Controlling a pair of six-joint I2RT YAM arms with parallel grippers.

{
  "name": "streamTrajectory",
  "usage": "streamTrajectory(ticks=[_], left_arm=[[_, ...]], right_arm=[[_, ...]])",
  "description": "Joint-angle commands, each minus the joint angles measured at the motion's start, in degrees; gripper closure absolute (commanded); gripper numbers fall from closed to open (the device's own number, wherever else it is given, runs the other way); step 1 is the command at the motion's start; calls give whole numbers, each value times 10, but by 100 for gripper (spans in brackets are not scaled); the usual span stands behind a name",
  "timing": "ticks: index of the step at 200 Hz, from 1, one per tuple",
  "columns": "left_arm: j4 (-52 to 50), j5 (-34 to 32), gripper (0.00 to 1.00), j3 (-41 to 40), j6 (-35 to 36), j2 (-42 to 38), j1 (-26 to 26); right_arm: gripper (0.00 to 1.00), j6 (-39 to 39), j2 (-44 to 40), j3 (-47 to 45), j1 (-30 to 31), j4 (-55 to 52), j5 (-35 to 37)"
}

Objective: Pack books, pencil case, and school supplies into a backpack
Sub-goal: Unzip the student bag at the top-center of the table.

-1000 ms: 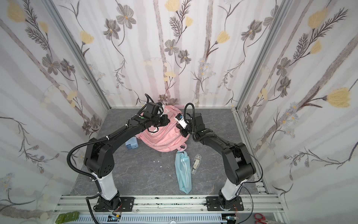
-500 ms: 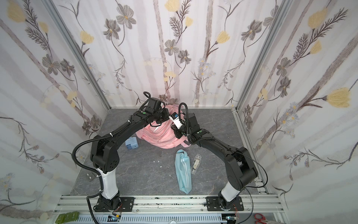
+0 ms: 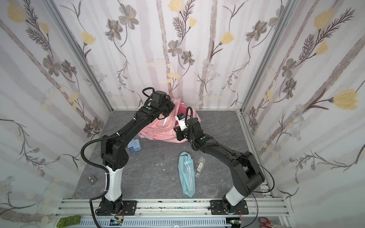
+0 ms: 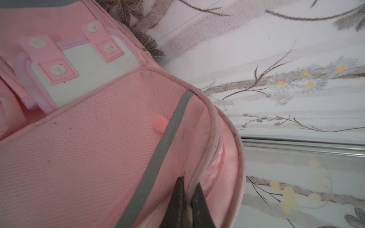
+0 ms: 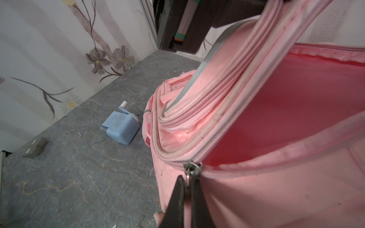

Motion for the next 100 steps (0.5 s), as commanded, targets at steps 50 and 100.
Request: streamTrajectory(ticks=[50,100], left_arm=[[-25,-174,100,182,-138,52,-34],[-85,-205,100,223,-165,56,-44]], right_arm=[[97,18,-5,-31,56,91,9],[91,86,70,-31,97,224,50]])
